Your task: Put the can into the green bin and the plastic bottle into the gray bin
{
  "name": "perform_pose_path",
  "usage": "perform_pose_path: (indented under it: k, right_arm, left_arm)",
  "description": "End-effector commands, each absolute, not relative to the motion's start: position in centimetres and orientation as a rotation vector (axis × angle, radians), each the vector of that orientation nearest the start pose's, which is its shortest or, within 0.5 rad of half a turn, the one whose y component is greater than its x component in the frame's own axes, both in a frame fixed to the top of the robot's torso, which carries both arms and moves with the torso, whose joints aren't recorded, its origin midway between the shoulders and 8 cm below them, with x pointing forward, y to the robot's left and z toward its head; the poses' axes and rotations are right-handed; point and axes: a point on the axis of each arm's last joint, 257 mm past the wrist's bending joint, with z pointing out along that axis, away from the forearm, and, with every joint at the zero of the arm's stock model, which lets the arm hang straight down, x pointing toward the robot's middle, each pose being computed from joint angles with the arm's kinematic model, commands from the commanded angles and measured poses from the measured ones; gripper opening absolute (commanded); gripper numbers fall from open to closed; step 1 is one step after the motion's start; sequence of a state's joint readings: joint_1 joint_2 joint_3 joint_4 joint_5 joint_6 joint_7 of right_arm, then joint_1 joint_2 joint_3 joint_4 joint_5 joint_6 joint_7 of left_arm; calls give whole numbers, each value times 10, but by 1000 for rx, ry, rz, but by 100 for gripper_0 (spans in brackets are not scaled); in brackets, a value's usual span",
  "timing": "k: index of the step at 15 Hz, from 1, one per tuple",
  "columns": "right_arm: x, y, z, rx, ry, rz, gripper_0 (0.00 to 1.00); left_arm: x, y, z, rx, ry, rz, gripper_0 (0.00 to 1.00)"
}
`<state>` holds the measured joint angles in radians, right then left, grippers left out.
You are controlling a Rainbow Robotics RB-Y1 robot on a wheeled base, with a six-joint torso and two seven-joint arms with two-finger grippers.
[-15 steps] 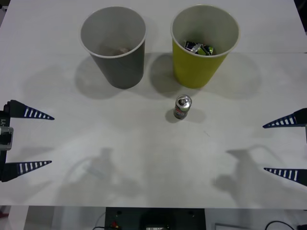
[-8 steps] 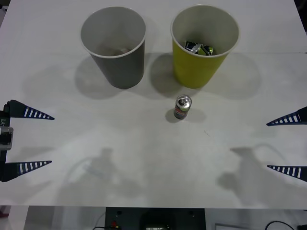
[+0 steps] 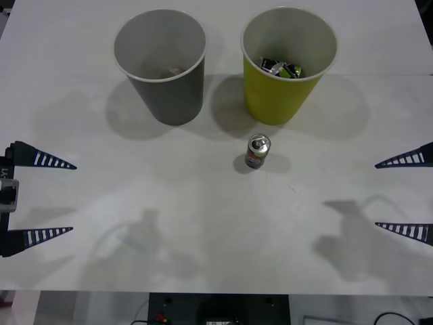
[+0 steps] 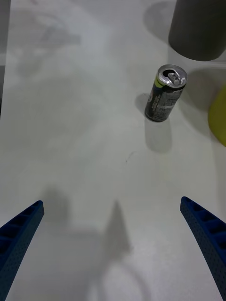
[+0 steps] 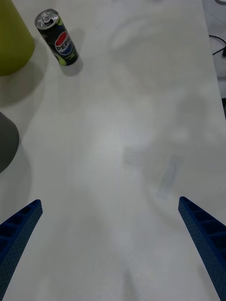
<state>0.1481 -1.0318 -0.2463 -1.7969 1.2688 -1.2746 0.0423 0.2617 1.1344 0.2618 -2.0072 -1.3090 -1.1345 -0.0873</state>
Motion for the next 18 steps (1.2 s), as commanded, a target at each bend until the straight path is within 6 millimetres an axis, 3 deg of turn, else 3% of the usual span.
perform_pose_path:
  k: [1,9,18]
  right_arm:
    - [364,-298,-181,-1551,1538,321,100]
    - [399,-290,-212,-1445,1432,418,100]
    - [434,-241,-235,-1241,1398,498,100]
  left_arm:
    - [341,286,-167,1762,1444,-118,100]
    - [341,286,-167,1762,1444,-118,100]
    - [341,286,-167,1762,1444,-118,100]
